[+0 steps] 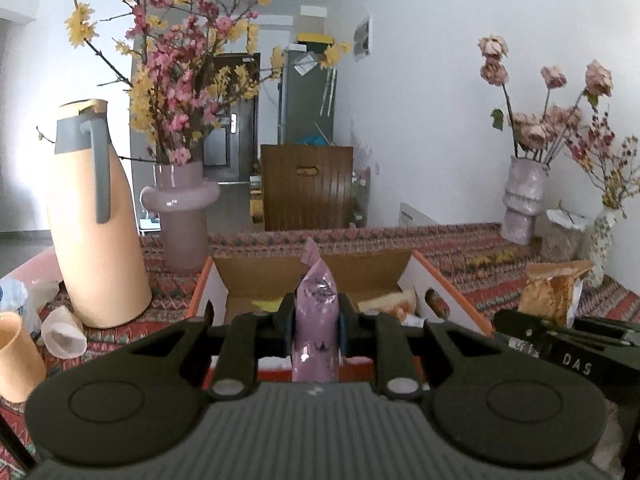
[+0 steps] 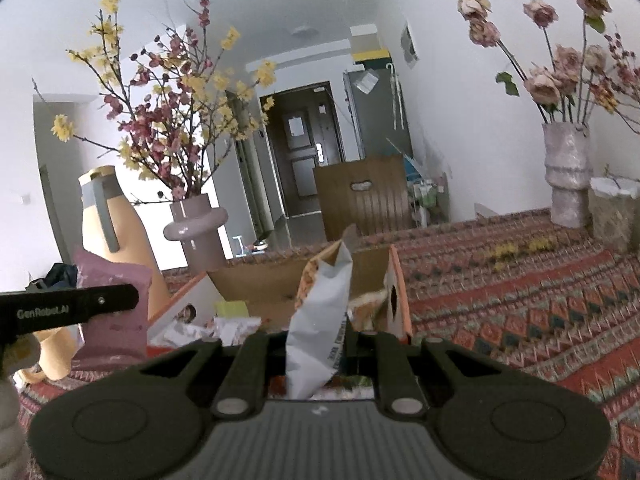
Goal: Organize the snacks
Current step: 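Carry the pink and white packets up over the cardboard box with both tools, then lower both packets into the box and open both grippers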
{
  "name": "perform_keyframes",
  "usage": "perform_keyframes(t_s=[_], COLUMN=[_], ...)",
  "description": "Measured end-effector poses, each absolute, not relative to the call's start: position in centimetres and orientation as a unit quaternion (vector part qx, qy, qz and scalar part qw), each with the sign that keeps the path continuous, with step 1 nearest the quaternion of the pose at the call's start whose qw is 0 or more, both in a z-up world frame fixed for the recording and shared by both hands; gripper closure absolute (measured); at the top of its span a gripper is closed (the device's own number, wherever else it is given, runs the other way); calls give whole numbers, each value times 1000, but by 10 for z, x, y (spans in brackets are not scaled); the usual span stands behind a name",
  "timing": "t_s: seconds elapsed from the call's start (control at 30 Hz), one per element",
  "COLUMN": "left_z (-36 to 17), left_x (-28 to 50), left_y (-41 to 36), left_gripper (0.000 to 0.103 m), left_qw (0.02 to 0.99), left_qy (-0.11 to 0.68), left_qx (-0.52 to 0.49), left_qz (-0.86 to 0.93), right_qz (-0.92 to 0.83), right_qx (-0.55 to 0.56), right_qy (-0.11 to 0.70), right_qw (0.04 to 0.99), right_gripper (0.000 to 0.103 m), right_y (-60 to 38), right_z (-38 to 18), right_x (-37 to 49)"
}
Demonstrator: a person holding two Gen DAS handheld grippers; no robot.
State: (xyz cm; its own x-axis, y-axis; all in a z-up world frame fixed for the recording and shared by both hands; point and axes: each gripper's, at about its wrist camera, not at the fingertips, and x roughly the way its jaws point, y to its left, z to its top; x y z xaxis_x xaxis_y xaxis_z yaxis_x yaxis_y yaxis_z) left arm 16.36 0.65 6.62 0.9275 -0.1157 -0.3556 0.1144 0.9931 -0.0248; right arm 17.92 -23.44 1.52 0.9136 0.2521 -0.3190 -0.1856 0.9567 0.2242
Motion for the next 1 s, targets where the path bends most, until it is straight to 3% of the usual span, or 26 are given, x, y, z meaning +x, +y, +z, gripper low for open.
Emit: perform_keyframes(t_s=[0.53, 1.0], left_z=[58, 23], left_x=[232, 259], left_y=[19, 27], left_gripper=[83, 82], left_qw=[984, 977], left_qy=[177, 211], left_qx=[-32, -34], left_qz=[-3, 5], right_qz=[125, 135], right_qx=[75, 66], right_qy=[163, 205], right_qw=[976, 967], right_gripper=[89, 89], right_y=[-211, -194], right_z=[28, -4], right_x=[262, 310])
